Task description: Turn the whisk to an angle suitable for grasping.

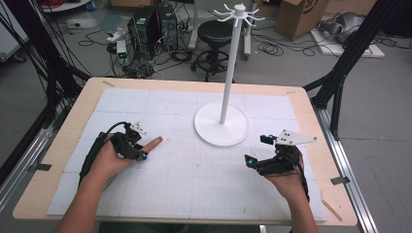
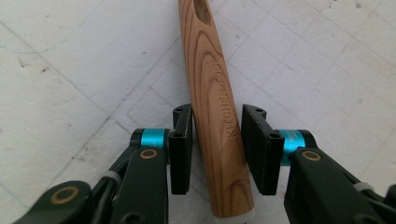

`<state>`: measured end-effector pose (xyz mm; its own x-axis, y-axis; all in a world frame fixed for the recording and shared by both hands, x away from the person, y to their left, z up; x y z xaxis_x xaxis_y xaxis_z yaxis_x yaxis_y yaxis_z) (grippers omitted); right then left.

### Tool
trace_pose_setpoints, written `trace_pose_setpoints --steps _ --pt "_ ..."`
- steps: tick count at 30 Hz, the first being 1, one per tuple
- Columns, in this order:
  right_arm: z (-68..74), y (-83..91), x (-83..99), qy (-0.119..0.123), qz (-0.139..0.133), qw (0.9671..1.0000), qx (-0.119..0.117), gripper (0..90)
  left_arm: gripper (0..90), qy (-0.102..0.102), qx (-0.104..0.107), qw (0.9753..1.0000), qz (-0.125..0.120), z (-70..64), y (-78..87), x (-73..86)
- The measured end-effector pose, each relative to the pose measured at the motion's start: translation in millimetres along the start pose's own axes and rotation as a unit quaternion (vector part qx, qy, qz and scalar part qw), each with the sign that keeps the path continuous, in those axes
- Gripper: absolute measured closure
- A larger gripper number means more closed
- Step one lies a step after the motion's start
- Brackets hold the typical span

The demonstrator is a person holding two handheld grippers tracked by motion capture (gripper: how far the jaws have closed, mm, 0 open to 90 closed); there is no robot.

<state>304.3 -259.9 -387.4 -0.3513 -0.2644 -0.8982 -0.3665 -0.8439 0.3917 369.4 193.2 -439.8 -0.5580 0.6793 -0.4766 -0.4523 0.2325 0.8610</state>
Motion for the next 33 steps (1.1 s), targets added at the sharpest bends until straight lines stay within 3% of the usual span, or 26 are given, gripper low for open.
trace_pose_setpoints --steps 7,12,19,23,27,33 --pt "-0.2 1.8 -0.4 0.002 -0.005 1.0000 0.002 2.3 67.5 -0.012 -0.002 0.9998 0.013 0.5 -0.2 -2.5" --pt "0.2 1.4 -0.7 0.003 -0.005 1.0000 0.002 2.3 70.2 -0.017 -0.010 0.9997 0.011 -2.0 0.4 -2.5" --pt "-0.2 1.6 -0.6 0.001 -0.005 1.0000 0.002 2.3 70.5 -0.025 -0.005 0.9997 0.003 -1.2 2.5 -2.5" --pt "-0.6 1.0 -0.6 0.002 -0.005 1.0000 0.003 2.3 70.5 -0.015 0.003 0.9994 -0.033 1.6 13.7 -3.8" --pt "0.3 0.6 -0.9 0.001 -0.004 1.0000 0.001 2.3 70.7 -0.004 0.014 0.9968 -0.079 3.2 30.6 -8.0" --pt "1.3 -0.5 -1.3 0.002 -0.004 1.0000 0.000 2.3 70.7 -0.021 0.013 0.9924 -0.120 0.4 56.8 -21.3"
Point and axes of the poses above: each handheld gripper's, and its own axes: y roughly backward along the jaws, x roughly out of its underside, z roughly to its left, the point moved 2 cm from there along -y, roughly forward along the jaws, and after that the axes turned 13 degrees about -x, right-handed, at the moved point
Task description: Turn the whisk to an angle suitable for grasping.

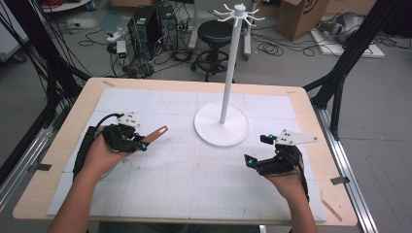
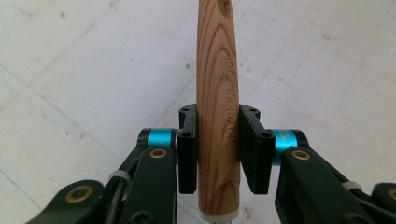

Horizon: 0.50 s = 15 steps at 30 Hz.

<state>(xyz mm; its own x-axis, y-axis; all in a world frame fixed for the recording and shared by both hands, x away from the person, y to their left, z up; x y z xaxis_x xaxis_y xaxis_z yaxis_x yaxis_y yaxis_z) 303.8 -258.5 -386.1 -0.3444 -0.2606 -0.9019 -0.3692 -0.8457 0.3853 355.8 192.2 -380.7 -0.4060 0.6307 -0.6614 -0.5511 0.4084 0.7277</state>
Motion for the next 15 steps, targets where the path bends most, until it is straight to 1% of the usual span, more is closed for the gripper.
trace_pose_setpoints --steps 2,3,4,5,8,10,11,13,15 --pt "0.1 0.2 -0.2 0.001 -0.001 1.0000 -0.001 2.3 70.7 -0.009 0.003 0.9999 -0.011 -0.5 7.5 -7.9" --pt "0.1 0.4 -0.3 0.001 -0.001 1.0000 -0.001 2.3 70.7 -0.010 0.005 0.9997 -0.019 -1.0 11.1 -11.9" --pt "0.1 0.7 -0.3 0.001 -0.002 1.0000 -0.001 2.3 70.6 -0.011 0.008 0.9996 -0.023 -1.3 12.9 -14.1" --pt "-0.1 0.8 -0.3 0.001 -0.002 1.0000 -0.001 2.3 70.7 -0.016 0.008 0.9995 -0.024 -1.1 15.6 -16.9" --pt "-0.7 1.3 -0.3 0.002 -0.003 1.0000 -0.001 2.3 70.6 -0.014 0.014 0.9990 -0.040 -2.3 21.4 -23.8" --pt "-0.7 1.9 -0.3 0.000 -0.004 1.0000 -0.002 2.3 70.7 -0.006 0.026 0.9983 -0.053 -2.7 24.4 -27.3" --pt "-0.9 2.0 -0.3 0.000 -0.005 1.0000 -0.001 2.3 70.7 -0.004 0.032 0.9976 -0.062 -2.9 25.9 -28.8" --pt "-1.4 2.8 -0.5 0.000 -0.007 1.0000 -0.001 2.3 70.7 0.000 0.042 0.9964 -0.073 -3.6 28.2 -31.5" --pt "-1.7 3.5 -0.7 -0.003 -0.008 1.0000 0.000 2.3 70.6 0.008 0.051 0.9950 -0.086 -5.3 29.1 -34.4"
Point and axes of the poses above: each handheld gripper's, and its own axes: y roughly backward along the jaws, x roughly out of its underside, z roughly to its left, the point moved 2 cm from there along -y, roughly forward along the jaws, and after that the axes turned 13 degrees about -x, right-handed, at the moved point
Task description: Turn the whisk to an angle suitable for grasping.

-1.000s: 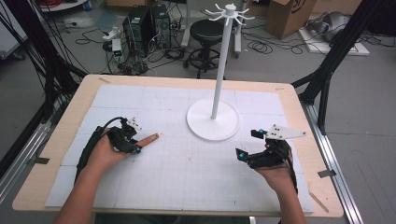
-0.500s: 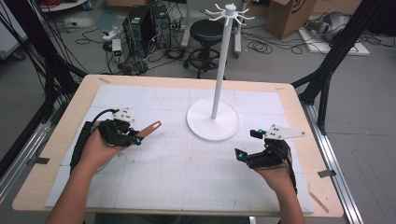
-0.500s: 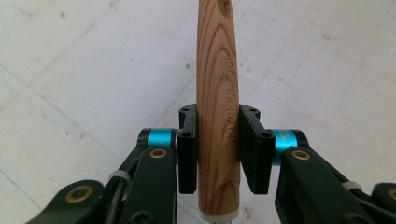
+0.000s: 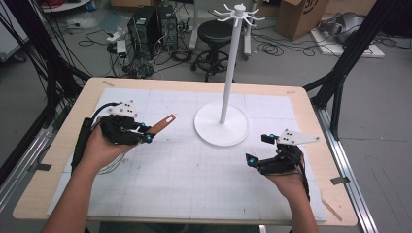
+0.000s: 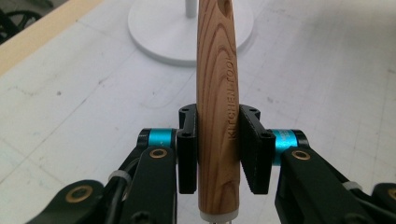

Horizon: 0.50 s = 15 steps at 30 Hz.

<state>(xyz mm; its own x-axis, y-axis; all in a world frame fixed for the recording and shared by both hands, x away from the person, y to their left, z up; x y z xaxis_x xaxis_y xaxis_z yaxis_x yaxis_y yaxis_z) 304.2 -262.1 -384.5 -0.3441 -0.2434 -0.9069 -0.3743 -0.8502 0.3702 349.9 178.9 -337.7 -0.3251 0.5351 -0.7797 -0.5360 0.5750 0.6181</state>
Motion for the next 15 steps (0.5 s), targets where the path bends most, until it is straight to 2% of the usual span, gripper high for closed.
trace_pose_setpoints --steps 5,10,15 --pt "-1.3 -0.2 0.0 0.000 -0.001 1.0000 0.001 2.3 70.6 -0.008 0.013 0.9998 -0.009 -3.1 0.6 -9.2" --pt "-2.6 -1.6 0.6 -0.001 0.003 1.0000 0.004 2.3 70.6 -0.008 0.035 0.9988 -0.033 -7.1 2.6 -17.8" --pt "-2.2 -2.9 1.4 -0.003 0.008 1.0000 0.003 2.3 70.6 -0.004 0.040 0.9978 -0.052 -9.0 2.7 -20.6"
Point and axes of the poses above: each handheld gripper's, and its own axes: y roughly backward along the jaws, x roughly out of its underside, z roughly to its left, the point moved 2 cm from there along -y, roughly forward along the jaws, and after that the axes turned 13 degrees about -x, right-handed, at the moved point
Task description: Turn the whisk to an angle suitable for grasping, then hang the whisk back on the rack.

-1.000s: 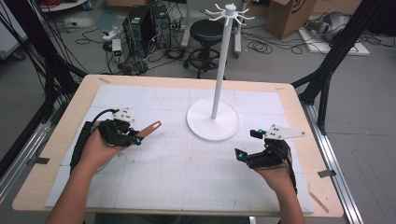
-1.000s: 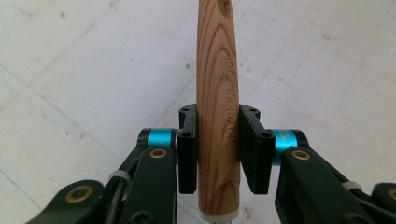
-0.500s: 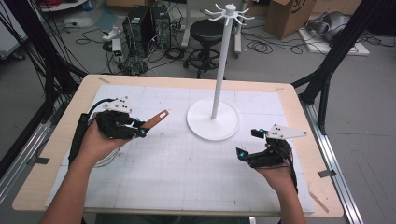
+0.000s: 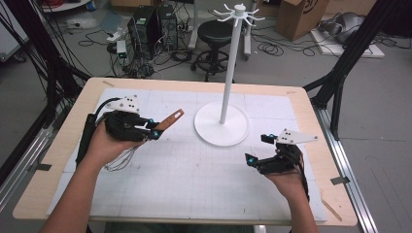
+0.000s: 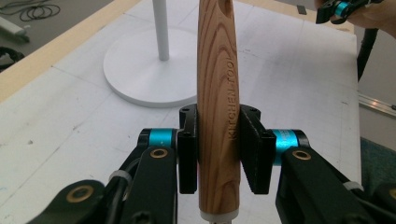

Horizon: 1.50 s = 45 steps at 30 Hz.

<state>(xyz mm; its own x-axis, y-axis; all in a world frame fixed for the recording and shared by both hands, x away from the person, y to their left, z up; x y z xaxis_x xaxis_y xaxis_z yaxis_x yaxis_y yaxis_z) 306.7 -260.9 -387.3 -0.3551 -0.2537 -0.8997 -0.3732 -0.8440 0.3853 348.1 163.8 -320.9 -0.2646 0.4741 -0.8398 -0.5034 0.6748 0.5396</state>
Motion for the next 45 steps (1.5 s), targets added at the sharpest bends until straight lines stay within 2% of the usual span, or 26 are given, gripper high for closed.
trace_pose_setpoints --steps 2,11,18,25,31,37,43,45 --pt "-0.3 -0.3 0.1 0.000 0.001 1.0000 0.000 2.3 70.6 -0.002 -0.001 1.0000 -0.003 -0.5 -0.8 -0.6" --pt "0.0 1.5 1.7 0.000 0.005 1.0000 0.000 2.3 70.6 0.011 0.022 0.9988 -0.042 0.3 -7.8 -15.3" --pt "0.0 4.1 1.7 0.000 0.002 1.0000 0.002 2.3 70.6 0.016 0.048 0.9944 -0.093 -4.9 -11.5 -36.0" --pt "4.1 -0.3 1.2 0.006 0.008 0.9999 -0.004 2.3 70.6 0.013 0.062 0.9901 -0.125 -4.9 -12.6 -58.7" --pt "4.5 -6.1 1.2 0.011 0.018 0.9997 -0.007 2.3 70.6 -0.002 0.070 0.9882 -0.136 -0.7 -12.0 -81.2" --pt "3.8 -4.9 0.7 0.009 0.013 0.9998 -0.007 2.3 70.6 -0.002 0.081 0.9838 -0.160 1.9 -12.3 -102.6" --pt "3.5 -4.2 0.5 0.011 0.012 0.9999 -0.006 2.3 70.6 -0.017 0.081 0.9830 -0.164 0.7 -12.8 -120.3" --pt "3.5 -4.0 0.4 0.010 0.011 0.9999 -0.007 2.3 70.6 -0.022 0.078 0.9835 -0.162 1.0 -12.9 -124.9"
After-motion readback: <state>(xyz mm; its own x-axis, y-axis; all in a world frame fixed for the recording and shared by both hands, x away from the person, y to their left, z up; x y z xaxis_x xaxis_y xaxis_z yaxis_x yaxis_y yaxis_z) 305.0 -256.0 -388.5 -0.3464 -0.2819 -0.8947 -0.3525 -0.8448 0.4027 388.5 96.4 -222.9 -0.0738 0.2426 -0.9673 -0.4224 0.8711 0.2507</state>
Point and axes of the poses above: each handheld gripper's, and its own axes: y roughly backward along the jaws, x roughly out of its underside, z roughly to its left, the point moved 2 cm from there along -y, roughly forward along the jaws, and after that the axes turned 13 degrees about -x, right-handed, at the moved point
